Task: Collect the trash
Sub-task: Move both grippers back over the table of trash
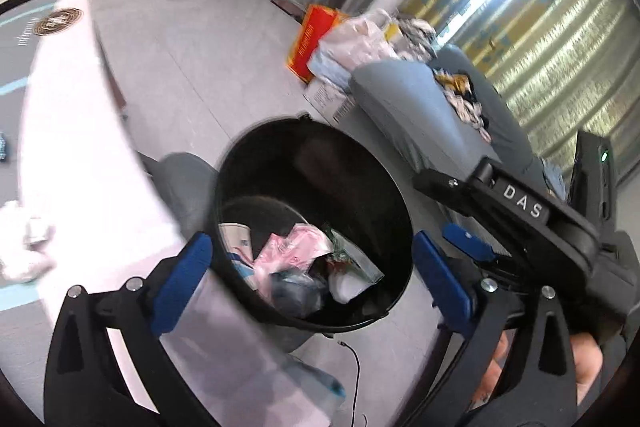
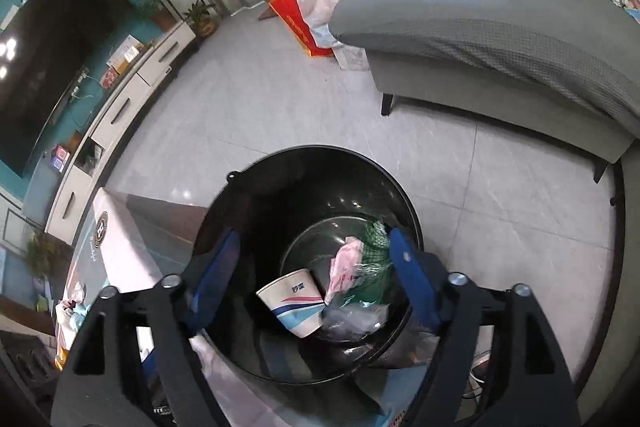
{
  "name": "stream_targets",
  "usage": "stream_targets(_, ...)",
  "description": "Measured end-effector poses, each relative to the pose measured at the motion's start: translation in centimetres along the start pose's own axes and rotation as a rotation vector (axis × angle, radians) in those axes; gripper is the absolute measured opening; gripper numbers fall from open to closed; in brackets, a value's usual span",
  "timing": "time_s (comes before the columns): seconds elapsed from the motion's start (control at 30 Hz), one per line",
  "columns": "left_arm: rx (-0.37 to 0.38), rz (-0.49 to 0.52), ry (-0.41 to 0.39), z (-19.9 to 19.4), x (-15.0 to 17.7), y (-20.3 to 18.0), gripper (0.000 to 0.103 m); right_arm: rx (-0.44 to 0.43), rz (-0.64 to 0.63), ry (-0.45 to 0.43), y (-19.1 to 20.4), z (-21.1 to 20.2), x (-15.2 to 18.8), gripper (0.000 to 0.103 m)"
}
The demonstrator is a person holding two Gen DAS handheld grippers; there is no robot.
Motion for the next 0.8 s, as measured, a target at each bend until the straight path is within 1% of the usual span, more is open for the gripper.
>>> stream_targets(0.13,-0.056,-0.039,-0.05,-4.4,-0.8,2.4,0.1,-0.015,-0.027,-0.026,1.1,-1.1,0.0,0.086)
stream_targets(0.23,-0.098,-0.078,-0.104,-8.8,-1.4,4.7,0.1,-0.036,-0.049,-0.058,2.3,-2.3,-0.1,0.089)
stream_targets(0.33,-0.19,-0.116,-0.19,-14.5,-1.8,7.8,0.1,-0.075,-0.075,-0.096,4.2,-3.9,0.1,0.093)
stream_targets(0.43,-0.275,-0.138,-0.245,-19.2,-1.8,10.0,0.1,-0.125,-0.117,-0.119,6.6,-5.4,0.6,0.095)
stream_targets(0.53,-0.394,-0.178,-0.317,-25.4,-0.6,13.0,0.1,-0.195,-0.184,-0.151,10.0,-7.2,1.5,0.095)
stream_targets(0.63,-0.479,-0.187,-0.338,-29.8,1.1,15.3,0.1,-0.245,-0.27,-0.168,13.2,-8.7,2.8,0.095)
stream_targets(0.73,-0.586,-0.231,-0.383,-34.6,3.4,18.6,0.1,-0.299,-0.363,-0.189,16.5,-10.1,4.7,0.096)
stream_targets(0.77,-0.612,-0.25,-0.398,-35.7,4.0,19.6,0.1,-0.316,-0.388,-0.194,17.4,-10.5,5.2,0.096)
stream_targets(0.8,-0.623,-0.265,-0.41,-36.5,4.7,20.4,0.1,-0.337,-0.419,-0.201,18.6,-10.9,6.0,0.096)
Point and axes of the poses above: each gripper's, at about its wrist camera, not at the fingertips, and z roughly the way its jaws point, y to its left, x to its underside, the point moved 7 cm from there along z, roughly the way its jaws point, and after that the axes turned 3 degrees about x, right-handed, at the moved point
